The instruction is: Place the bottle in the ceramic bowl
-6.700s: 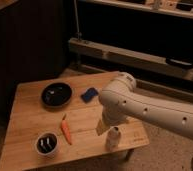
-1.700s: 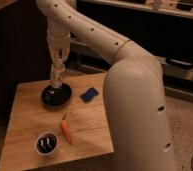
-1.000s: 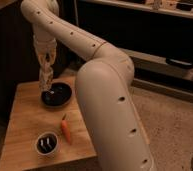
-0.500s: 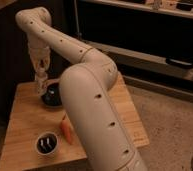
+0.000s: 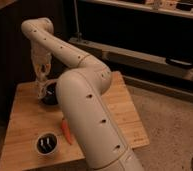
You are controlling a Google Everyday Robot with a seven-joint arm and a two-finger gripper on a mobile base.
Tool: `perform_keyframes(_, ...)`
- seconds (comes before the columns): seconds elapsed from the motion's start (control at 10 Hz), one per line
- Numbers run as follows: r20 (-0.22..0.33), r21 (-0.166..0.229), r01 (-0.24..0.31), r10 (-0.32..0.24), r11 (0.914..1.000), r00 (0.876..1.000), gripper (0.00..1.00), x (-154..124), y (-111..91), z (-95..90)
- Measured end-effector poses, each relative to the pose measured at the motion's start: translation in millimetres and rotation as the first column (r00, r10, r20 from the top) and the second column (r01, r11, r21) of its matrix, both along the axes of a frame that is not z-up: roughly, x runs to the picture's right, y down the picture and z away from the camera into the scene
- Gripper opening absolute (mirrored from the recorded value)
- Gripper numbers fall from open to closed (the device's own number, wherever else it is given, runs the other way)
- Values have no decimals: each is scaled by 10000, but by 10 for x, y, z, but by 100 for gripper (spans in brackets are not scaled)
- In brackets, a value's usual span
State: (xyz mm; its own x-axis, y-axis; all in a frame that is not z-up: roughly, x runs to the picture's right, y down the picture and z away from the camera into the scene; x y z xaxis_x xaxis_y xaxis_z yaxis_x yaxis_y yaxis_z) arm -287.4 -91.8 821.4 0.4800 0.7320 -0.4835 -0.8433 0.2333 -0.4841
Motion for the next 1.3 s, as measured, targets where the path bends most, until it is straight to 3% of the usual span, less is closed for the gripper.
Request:
perform_keyframes(0.2,-4,-355,-406,406,9985,9992,64,105,61,218)
perform_keyframes(0.4,-133,-611,-778,771,9951,9969,79,292,99,404)
perform_keyframes(0.7,-393,-834,-1068,1038,9908,9938,80,586,146,502)
perform_keyframes(1.1,-720,-749,-1385,1331,9875,9885,80,920,148,477)
perform_keyframes(1.3,-837,-649,-1802,1745,9815,9811,80,1112,122,464)
